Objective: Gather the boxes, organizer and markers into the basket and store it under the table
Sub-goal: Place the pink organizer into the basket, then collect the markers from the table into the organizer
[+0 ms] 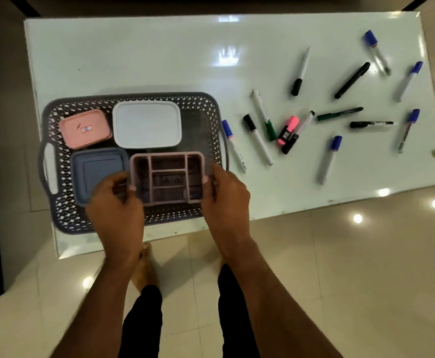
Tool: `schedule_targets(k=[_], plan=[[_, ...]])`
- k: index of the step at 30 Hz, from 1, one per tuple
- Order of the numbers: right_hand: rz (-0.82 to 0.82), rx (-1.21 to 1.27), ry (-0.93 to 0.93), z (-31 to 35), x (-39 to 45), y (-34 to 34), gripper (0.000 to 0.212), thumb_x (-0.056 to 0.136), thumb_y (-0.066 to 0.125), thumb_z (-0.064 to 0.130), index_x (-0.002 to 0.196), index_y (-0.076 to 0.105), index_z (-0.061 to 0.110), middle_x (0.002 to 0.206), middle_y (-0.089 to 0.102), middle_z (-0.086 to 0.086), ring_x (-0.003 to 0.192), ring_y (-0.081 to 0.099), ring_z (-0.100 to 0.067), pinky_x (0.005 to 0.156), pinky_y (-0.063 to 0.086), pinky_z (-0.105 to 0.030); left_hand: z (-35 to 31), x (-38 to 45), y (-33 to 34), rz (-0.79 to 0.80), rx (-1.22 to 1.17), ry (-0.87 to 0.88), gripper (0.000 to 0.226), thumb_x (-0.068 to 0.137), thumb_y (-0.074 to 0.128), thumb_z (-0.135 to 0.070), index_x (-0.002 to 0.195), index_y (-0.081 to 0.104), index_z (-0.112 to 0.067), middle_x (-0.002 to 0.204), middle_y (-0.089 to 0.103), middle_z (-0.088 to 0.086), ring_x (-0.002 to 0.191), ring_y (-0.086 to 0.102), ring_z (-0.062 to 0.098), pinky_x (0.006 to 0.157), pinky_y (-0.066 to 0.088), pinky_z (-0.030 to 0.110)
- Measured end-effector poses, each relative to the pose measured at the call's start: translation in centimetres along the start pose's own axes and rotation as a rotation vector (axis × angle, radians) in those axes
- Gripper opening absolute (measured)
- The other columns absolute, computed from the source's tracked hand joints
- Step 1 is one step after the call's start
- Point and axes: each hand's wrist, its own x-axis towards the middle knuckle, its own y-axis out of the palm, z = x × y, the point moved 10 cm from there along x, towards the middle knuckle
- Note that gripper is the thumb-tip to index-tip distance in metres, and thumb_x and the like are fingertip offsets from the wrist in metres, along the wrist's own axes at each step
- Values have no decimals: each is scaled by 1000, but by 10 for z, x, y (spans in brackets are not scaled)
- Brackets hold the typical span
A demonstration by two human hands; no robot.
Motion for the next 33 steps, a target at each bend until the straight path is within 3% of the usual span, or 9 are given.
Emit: schedule_targets(k=[3,8,12,16,20,23,26,29,33], plan=[[-128,29,-38,-5,12,-39,21,103,56,20,117,70,12,99,74,-3,78,63,-14,71,49,-17,-28,-9,-5,-171,16,57,29,95,61,-15,123,67,-8,116,70,10,108,66,24,97,55,36],[-266,-19,3,-47,52,-100,15,96,63,10,105,76,11,93,75,-4,77,66,-19,78,53,-28,-129,-47,40,-165,-109,240,22,97,61,-7,118,67,-7,111,65,-1,99,59,5,86,46,8],[-161,-174,66,-94,96,-103,18,94,58,10,98,75,12,90,75,-7,81,68,-27,77,50,-31,-182,-73,126,44,-46,336,21,100,62,-9,120,67,-12,111,69,3,98,65,11,82,54,22],[-9,-265,25,-113,124,-80,13,93,62,13,97,73,8,92,74,-10,85,67,-32,76,49,-35,-171,-73,203,199,192,224,40,99,64,-11,138,58,-13,133,64,8,120,63,17,91,51,23],[100,-315,-70,-113,137,-58,15,95,66,19,102,72,8,97,72,-12,90,68,-33,76,47,-35,-150,-62,234,213,477,185,55,98,65,-15,148,44,-6,147,53,16,134,52,25,111,45,32],[149,-356,-130,-111,142,-48,22,98,63,24,108,70,6,104,70,-14,94,67,-35,79,49,-38,-146,-58,241,157,715,244,61,96,68,-22,147,42,0,148,51,21,135,51,30,115,41,37],[157,-358,-158,-109,145,-46,23,99,60,23,109,68,4,103,68,-15,91,65,-35,71,40,-33,-142,-52,246,57,915,284,65,91,75,-33,142,50,-3,139,60,17,124,61,24,105,49,31],[150,-339,-175,-108,146,-45,19,95,58,20,94,67,4,88,66,-14,79,63,-34,66,32,-30,-137,-41,249,32,914,248,66,85,80,-41,138,56,-11,133,65,9,108,67,13,86,54,19],[36,-181,-104,-109,143,-69,12,84,67,21,83,69,8,76,66,-6,64,55,-21,54,27,-21,-140,-38,248,26,794,213,63,81,85,-24,135,57,-9,125,65,12,92,69,14,73,57,20]])
